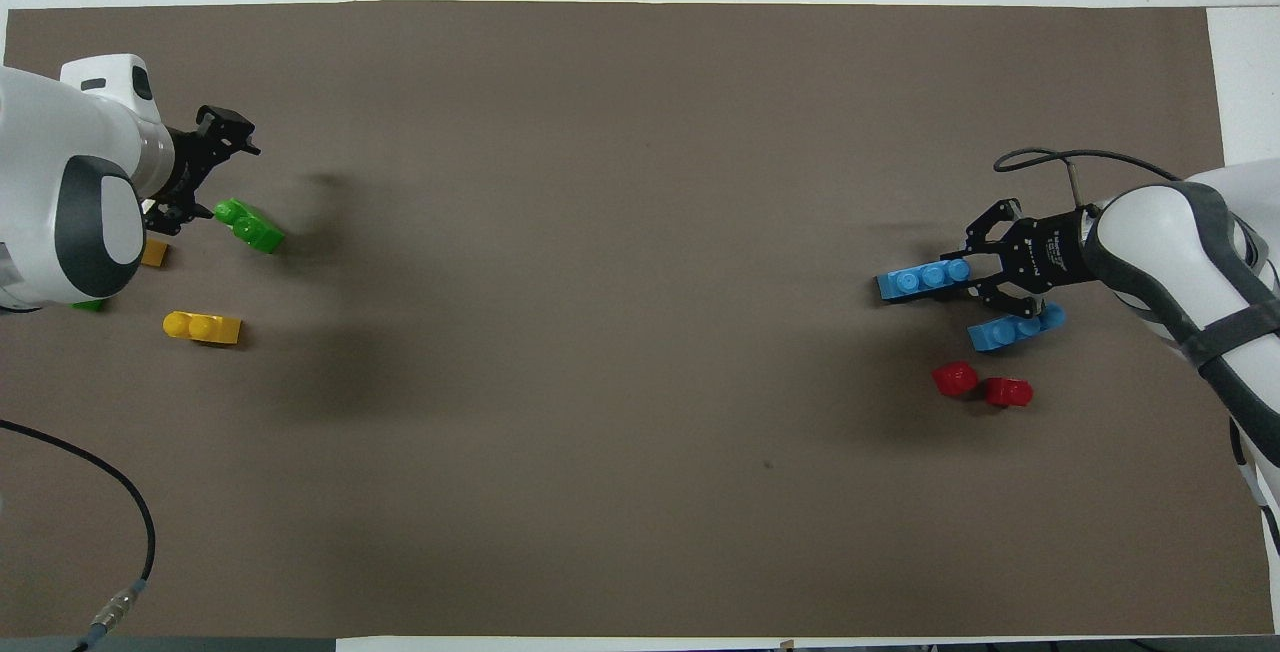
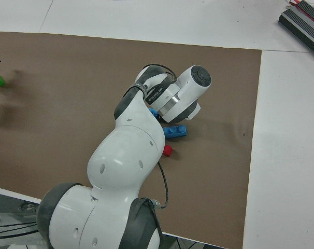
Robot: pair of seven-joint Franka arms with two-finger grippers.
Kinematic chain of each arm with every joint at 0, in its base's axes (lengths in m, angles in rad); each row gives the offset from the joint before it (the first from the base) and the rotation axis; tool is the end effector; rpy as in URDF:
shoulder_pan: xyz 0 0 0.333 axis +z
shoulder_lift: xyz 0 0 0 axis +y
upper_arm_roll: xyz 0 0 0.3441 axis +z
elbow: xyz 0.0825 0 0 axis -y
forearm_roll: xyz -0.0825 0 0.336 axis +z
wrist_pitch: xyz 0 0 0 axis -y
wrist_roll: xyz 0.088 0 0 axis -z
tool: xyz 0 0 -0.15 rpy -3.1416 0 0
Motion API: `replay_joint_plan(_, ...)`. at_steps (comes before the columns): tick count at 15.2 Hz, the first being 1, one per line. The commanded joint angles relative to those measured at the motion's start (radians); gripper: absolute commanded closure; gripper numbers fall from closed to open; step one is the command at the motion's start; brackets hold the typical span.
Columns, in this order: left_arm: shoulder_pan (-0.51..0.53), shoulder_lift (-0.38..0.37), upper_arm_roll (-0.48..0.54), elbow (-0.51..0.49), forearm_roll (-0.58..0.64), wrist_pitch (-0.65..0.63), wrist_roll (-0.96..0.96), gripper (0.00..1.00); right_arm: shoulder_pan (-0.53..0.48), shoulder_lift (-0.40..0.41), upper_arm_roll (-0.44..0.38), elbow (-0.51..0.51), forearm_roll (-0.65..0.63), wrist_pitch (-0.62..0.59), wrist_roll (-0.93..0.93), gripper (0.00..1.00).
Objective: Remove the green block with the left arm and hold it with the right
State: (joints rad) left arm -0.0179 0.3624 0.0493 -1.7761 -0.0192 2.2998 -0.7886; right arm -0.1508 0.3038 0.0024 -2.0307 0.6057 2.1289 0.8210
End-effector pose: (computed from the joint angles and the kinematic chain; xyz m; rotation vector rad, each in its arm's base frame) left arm 0.6375 0.0161 0.3807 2.8156 1.2355 0.2327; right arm 0.5476 -0.0355 0.3095 -2.1208 1.6983 0.4786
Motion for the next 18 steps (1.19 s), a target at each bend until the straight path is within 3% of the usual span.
replay_joint_plan(1,0.001,-0.075,-0.002,0.021,0.001,-0.109,0.131,0.0,-0.004,-0.02,0.011,-0.02,-0.015,0.011,-0.008,0.28)
replay_joint_plan(2,0.001,-0.101,-0.002,0.021,0.001,-0.134,0.185,0.0,-0.006,-0.021,0.011,-0.013,-0.015,-0.001,-0.003,0.19)
replay_joint_plan(6,-0.01,-0.197,0.0,0.033,0.004,-0.252,0.362,0.0,-0.012,-0.049,0.007,0.104,-0.039,-0.164,0.047,0.06)
replay_joint_plan(10,-0.002,-0.278,0.003,0.06,0.002,-0.382,0.59,0.0,-0.001,-0.144,0.011,0.19,-0.231,-0.28,-0.005,0.01)
replay_joint_plan(18,-0.011,-0.419,-0.019,0.066,0.002,-0.601,0.741,0.0,0.065,-0.274,0.018,0.397,-0.467,-0.556,-0.449,0.0)
